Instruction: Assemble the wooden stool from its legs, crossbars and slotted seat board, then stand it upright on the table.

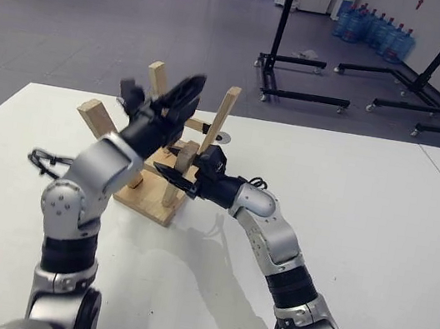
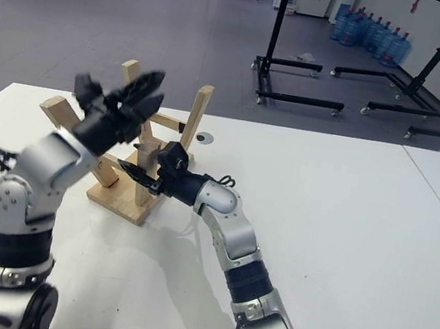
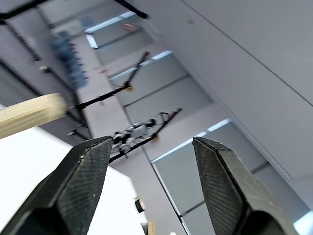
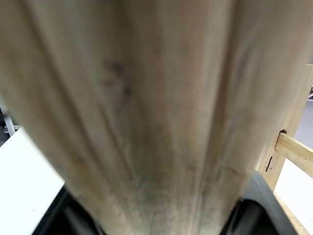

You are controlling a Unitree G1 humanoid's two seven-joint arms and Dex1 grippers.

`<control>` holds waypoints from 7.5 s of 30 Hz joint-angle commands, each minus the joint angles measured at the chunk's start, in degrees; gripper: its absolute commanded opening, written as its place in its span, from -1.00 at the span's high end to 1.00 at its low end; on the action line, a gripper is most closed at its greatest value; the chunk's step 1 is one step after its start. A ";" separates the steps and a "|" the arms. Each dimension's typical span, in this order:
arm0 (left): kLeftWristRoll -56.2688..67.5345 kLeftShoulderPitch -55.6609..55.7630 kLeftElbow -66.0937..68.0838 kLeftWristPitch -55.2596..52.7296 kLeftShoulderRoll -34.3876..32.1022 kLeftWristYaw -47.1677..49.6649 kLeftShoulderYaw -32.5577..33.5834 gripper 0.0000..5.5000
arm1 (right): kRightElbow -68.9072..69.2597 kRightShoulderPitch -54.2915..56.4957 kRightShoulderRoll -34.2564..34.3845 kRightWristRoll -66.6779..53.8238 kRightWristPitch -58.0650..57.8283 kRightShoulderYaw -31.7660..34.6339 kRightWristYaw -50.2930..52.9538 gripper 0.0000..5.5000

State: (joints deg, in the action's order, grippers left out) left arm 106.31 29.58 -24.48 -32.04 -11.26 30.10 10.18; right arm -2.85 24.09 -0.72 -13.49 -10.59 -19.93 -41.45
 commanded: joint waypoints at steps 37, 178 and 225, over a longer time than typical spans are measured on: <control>-59.01 -9.43 28.18 -5.95 -19.26 -55.70 3.62 -0.09 | 1.05 0.78 -0.84 -0.03 -7.00 -3.15 -0.98 0.25; -49.59 -44.33 -11.29 -6.79 -30.73 -79.69 14.00 -0.09 | -26.76 19.20 -26.18 -9.16 2.03 16.35 -46.19 -0.55; -53.29 -26.42 4.67 -5.78 -36.78 -94.58 5.24 0.09 | 7.01 -1.74 -32.98 -19.56 -9.54 17.44 -37.82 0.62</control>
State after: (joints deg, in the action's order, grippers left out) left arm 53.56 2.05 -19.98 -37.84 -48.15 -64.76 15.83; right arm 5.23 21.17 -32.91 -33.89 -19.80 -2.07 -79.27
